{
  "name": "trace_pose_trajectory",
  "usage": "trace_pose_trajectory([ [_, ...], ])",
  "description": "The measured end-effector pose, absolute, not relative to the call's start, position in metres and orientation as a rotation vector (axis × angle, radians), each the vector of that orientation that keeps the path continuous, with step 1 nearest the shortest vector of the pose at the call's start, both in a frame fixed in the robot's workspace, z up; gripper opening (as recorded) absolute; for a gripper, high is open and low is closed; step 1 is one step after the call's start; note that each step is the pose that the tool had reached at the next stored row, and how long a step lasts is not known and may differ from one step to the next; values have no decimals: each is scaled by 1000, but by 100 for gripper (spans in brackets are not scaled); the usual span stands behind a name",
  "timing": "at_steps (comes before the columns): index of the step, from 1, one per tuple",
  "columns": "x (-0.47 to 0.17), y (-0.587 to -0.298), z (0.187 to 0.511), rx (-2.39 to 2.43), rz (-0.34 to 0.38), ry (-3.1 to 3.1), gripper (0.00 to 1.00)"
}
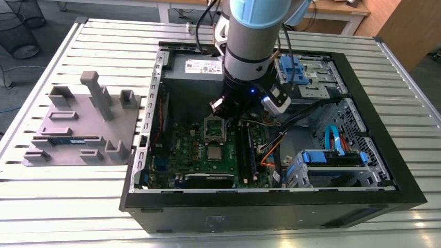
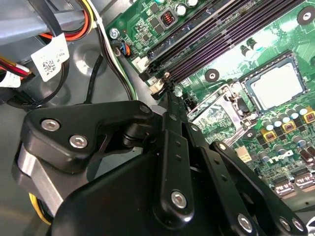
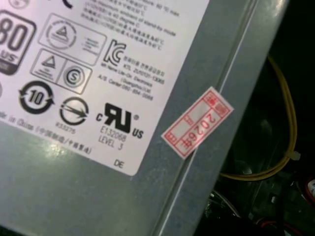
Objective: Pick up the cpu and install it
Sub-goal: 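Close the cpu cover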
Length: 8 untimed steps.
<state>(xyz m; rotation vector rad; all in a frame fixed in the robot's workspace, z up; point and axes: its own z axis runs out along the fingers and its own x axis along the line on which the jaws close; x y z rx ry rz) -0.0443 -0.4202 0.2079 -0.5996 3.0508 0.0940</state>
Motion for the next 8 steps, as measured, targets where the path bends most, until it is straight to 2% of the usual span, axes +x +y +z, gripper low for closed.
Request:
trace_pose_trajectory([
  [8,-44,-420,207,-693,96,3033,11],
])
